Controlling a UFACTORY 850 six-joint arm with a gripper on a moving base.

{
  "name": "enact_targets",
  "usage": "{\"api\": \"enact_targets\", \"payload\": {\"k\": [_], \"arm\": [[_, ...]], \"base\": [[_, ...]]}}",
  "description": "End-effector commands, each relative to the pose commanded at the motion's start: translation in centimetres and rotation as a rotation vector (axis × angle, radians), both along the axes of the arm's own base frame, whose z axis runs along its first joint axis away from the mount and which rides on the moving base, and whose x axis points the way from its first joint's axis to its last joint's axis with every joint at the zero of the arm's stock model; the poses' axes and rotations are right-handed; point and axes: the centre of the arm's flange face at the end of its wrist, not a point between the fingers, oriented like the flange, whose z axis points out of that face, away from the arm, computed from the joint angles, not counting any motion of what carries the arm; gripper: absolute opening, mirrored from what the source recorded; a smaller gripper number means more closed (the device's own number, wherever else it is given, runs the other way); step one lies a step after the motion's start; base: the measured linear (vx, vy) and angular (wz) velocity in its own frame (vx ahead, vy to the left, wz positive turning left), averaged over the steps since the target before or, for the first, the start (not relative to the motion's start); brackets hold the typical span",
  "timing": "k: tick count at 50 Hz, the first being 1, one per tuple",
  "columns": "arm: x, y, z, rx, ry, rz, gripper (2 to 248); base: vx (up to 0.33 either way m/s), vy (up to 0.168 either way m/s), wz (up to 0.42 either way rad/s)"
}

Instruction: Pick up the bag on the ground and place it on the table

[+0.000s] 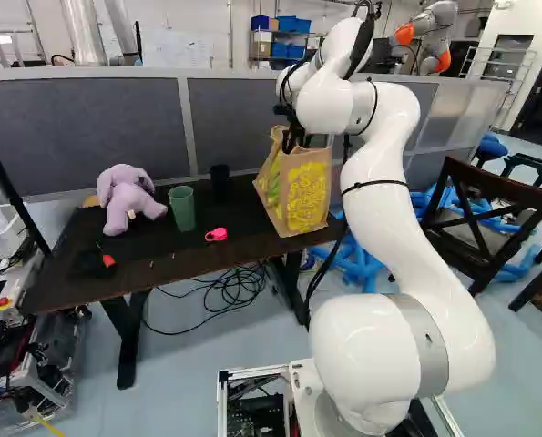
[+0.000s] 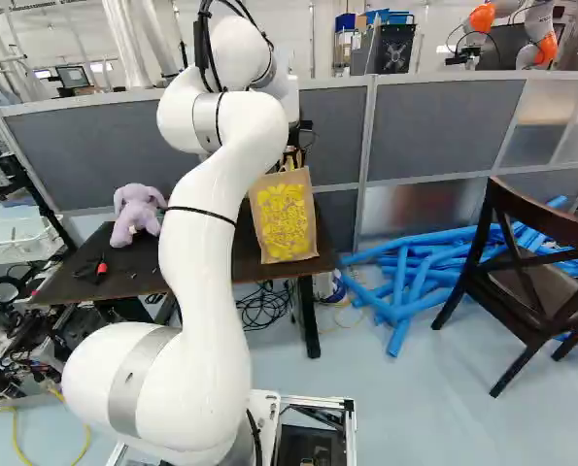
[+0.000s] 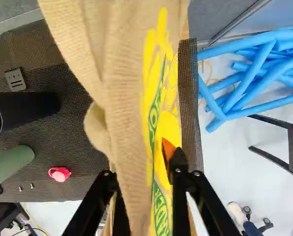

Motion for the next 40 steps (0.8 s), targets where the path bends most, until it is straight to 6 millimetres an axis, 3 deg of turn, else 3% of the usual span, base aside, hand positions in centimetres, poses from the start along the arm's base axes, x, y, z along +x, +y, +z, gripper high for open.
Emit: {"api": "enact_targets", "payload": {"k": [1, 5, 6, 10, 11, 15, 16, 21, 22, 40], "arm": [[0.00, 0.00, 0.00, 0.000, 0.000, 0.000, 98], [0.00, 0.00, 0.00, 0.000, 0.000, 0.000, 98], [0.00, 0.00, 0.00, 0.000, 0.000, 0.000, 133], [0.00, 0.00, 0.00, 0.000, 0.000, 0.000, 133], [0.00, 0.00, 0.00, 0.000, 0.000, 0.000, 168], [0.00, 0.00, 0.00, 0.000, 0.000, 0.000, 168], [0.00, 0.00, 0.00, 0.000, 0.000, 0.000, 205], [0.00, 0.00, 0.00, 0.000, 0.000, 0.000, 205], [0.00, 0.00, 0.00, 0.000, 0.000, 0.000, 241], [-0.23, 0.02, 0.86, -0.001, -0.010, 0.000, 247]], "base": [[0.000, 0.000, 0.000], [0.000, 0.000, 0.000], [0.000, 0.000, 0.000], [0.000, 0.000, 0.000], [0.000, 0.000, 0.000], [0.000, 0.000, 0.000], [0.000, 0.000, 0.000], [0.000, 0.000, 0.000], [0.000, 0.000, 0.000], [0.000, 0.000, 0.000]]}}
